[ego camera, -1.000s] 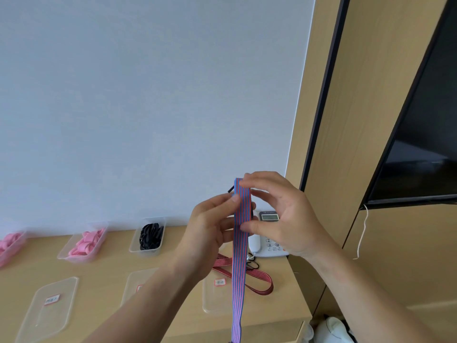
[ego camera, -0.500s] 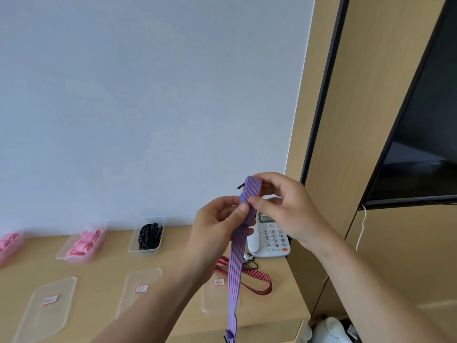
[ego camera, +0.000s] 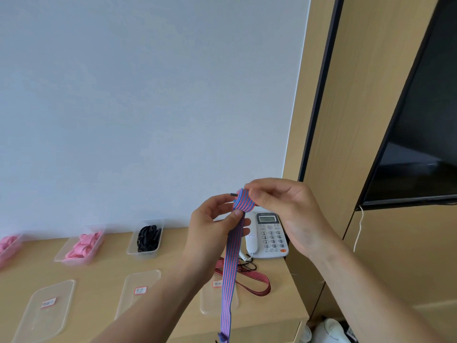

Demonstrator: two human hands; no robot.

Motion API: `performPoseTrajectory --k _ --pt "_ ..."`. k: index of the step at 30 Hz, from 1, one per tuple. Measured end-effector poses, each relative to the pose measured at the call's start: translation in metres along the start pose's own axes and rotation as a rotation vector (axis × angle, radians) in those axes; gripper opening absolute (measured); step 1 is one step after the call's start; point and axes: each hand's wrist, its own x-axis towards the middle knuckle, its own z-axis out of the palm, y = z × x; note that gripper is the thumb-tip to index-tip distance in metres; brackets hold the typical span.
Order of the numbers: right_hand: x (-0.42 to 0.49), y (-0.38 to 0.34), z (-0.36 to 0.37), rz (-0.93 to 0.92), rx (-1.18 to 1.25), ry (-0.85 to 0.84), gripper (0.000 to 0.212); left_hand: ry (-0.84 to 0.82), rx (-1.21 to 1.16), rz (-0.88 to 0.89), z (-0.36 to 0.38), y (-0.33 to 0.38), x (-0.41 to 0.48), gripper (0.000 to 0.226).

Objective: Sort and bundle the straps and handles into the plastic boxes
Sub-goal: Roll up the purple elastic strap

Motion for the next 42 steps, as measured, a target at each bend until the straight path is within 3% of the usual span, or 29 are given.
performPoseTrajectory --k 4,10,15,21,24,29,35,40,42 --pt "-0.004 -0.004 0.000 0.088 0.024 -0.136 0.041 0.019 0.004 -0.001 0.000 0.002 0.000 0.020" --pt "-0.006 -0.002 0.003 0.017 -0.010 -0.057 0.058 -0.058 0.098 -0.089 -0.004 0.002 -0.004 0.016" --pt "-0.008 0.010 0.004 -0.064 -0.057 -0.071 0.067 -0.126 -0.110 -0.204 -0.009 0.007 -0.007 0.047" --pt "-0.008 0.015 0.003 -0.112 -0.205 -0.159 0.078 -0.190 -0.012 -0.082 -0.016 0.005 -0.010 0.032" --pt "-0.006 0.012 0.003 -0.037 -0.203 -0.145 0.068 -0.171 -0.003 -0.049 -0.016 0.002 -0.012 0.023" --pt "0.001 0.011 0.006 0.010 -0.292 -0.069 0.025 -0.168 -0.033 -0.045 -0.014 -0.004 -0.014 0.033" --pt "0.003 0.014 0.006 -0.016 -0.139 0.061 0.024 -0.181 -0.025 -0.074 -0.015 -0.012 -0.014 0.036" --pt "0.000 0.019 0.008 -0.048 -0.196 0.091 0.024 -0.128 0.008 -0.060 -0.016 -0.016 -0.012 0.030" --pt "-0.001 0.017 0.011 0.000 -0.061 0.118 0.017 -0.104 0.011 -0.060 -0.015 -0.017 -0.010 0.029"
